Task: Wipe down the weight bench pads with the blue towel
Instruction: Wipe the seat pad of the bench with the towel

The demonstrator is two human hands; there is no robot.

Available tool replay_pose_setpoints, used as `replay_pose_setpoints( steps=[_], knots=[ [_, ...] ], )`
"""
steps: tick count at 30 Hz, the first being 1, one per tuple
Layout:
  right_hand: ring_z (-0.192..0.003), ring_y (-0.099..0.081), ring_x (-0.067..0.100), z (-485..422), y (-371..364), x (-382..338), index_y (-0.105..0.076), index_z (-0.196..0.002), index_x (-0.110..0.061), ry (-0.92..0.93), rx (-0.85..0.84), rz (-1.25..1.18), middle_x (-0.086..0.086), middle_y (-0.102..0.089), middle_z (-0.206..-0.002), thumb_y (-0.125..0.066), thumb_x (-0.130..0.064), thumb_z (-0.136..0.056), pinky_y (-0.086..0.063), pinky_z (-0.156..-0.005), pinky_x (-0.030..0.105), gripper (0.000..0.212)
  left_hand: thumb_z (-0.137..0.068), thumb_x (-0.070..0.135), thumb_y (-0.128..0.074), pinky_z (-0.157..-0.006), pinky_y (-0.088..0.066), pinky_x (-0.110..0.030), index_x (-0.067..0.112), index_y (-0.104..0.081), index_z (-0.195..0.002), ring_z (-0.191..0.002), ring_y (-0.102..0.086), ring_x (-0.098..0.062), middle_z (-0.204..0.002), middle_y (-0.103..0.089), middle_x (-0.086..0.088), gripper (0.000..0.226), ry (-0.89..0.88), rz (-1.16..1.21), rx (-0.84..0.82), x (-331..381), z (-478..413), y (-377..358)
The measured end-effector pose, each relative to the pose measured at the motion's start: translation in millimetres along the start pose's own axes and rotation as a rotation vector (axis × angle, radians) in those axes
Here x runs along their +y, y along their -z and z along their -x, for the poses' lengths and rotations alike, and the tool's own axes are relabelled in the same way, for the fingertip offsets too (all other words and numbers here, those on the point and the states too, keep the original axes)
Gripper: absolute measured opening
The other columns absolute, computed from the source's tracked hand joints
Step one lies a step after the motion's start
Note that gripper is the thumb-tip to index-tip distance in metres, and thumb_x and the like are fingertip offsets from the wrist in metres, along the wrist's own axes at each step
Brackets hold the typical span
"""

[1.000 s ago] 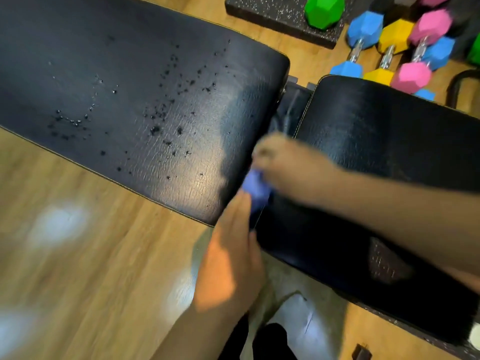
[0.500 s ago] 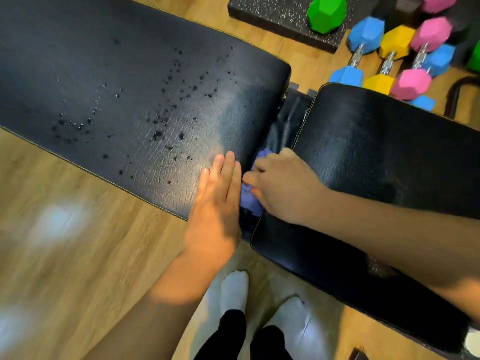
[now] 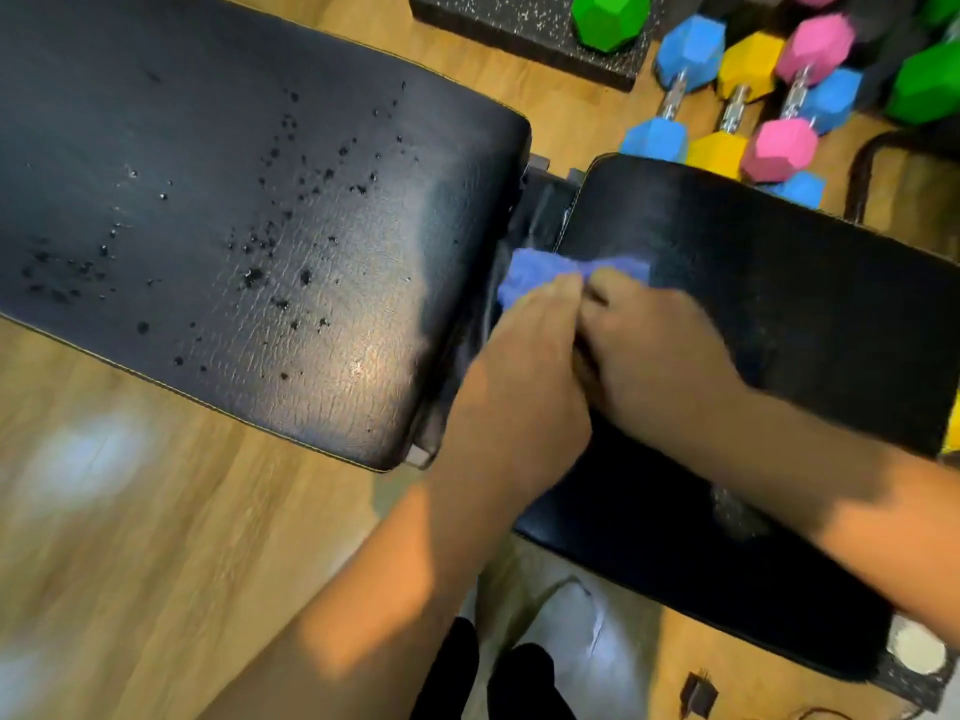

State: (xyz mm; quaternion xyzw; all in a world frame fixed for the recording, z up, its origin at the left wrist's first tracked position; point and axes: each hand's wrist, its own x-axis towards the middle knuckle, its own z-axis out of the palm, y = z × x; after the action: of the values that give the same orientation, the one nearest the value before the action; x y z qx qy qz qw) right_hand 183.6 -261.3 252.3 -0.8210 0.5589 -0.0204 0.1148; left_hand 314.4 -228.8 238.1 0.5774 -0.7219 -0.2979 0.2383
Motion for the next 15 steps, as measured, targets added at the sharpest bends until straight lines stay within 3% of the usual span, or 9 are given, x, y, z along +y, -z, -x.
replay_pose_setpoints(
  steps=[2, 4, 7, 11, 13, 15],
  knots=[
    [-0.041, -0.039, 0.024, 48.0, -3.0, -21.8, -0.066, -0.093, -0.009, 0.046, -0.046, -0.075, 0.009, -0.054, -0.074, -0.076, -0.017, -0.068, -0.023, -0.041, 0.026, 0.028, -0.080, 0.005, -0.041, -0.107, -0.032, -0.024, 0.003, -0.039, -0.137, -0.124, -0.047, -0.022, -0.134, -0.053, -0.013, 0.057, -0.016, -0.046, -0.017, 8.1, 49.8, -3.8],
    [-0.044, -0.029, 0.019, 56.9, -6.2, -14.9, -0.069, -0.094, -0.014, 0.142, -0.072, -0.056, 0.003, -0.053, -0.071, -0.078, -0.018, -0.067, -0.016, -0.046, 0.025, 0.028, -0.089, 0.005, -0.039, -0.110, -0.027, -0.021, 0.006, -0.034, -0.142, -0.132, -0.039, -0.018, -0.144, -0.044, -0.007, 0.053, 0.037, -0.026, -0.035, 15.2, 78.5, -8.8],
    [-0.051, -0.049, 0.026, 21.3, -5.8, 14.7, -0.066, -0.090, -0.012, 0.233, -0.051, 0.023, 0.008, -0.056, -0.076, -0.071, -0.018, -0.069, -0.024, -0.046, 0.028, 0.022, -0.093, 0.014, -0.036, -0.109, -0.028, -0.021, 0.002, -0.035, -0.142, -0.134, -0.035, -0.023, -0.149, -0.037, -0.009, 0.050, 0.119, -0.033, -0.024, 14.5, 31.2, -19.3],
    [-0.097, -0.053, 0.037, -66.6, 11.5, 68.8, -0.061, -0.106, -0.007, -0.085, 0.119, 0.220, 0.018, -0.054, -0.106, -0.051, -0.023, -0.090, -0.034, -0.068, 0.041, 0.025, -0.092, 0.011, -0.037, -0.095, -0.034, -0.027, 0.008, -0.038, -0.139, -0.120, -0.050, -0.025, -0.131, -0.053, -0.011, 0.047, 0.052, -0.035, -0.094, 17.3, -105.6, -24.6],
    [-0.112, -0.049, 0.039, -94.6, 22.4, 88.9, -0.058, -0.114, -0.002, -0.251, 0.016, 0.188, 0.021, -0.051, -0.121, -0.052, -0.012, -0.088, -0.040, -0.081, 0.045, 0.028, -0.086, 0.016, -0.038, -0.088, -0.037, -0.030, 0.010, -0.045, -0.131, -0.117, -0.053, -0.030, -0.127, -0.057, -0.014, 0.046, 0.003, -0.161, -0.217, 25.5, -160.8, -27.7],
    [-0.107, -0.054, 0.042, -97.5, 32.8, 99.2, -0.062, -0.109, 0.002, -0.325, -0.192, 0.138, 0.027, -0.056, -0.116, -0.065, 0.002, -0.075, -0.043, -0.077, 0.042, 0.034, -0.086, 0.017, -0.042, -0.088, -0.040, -0.030, 0.010, -0.055, -0.123, -0.115, -0.055, -0.029, -0.126, -0.059, -0.015, 0.039, -0.034, -0.274, -0.402, 43.2, -186.4, -31.9]
  ],
)
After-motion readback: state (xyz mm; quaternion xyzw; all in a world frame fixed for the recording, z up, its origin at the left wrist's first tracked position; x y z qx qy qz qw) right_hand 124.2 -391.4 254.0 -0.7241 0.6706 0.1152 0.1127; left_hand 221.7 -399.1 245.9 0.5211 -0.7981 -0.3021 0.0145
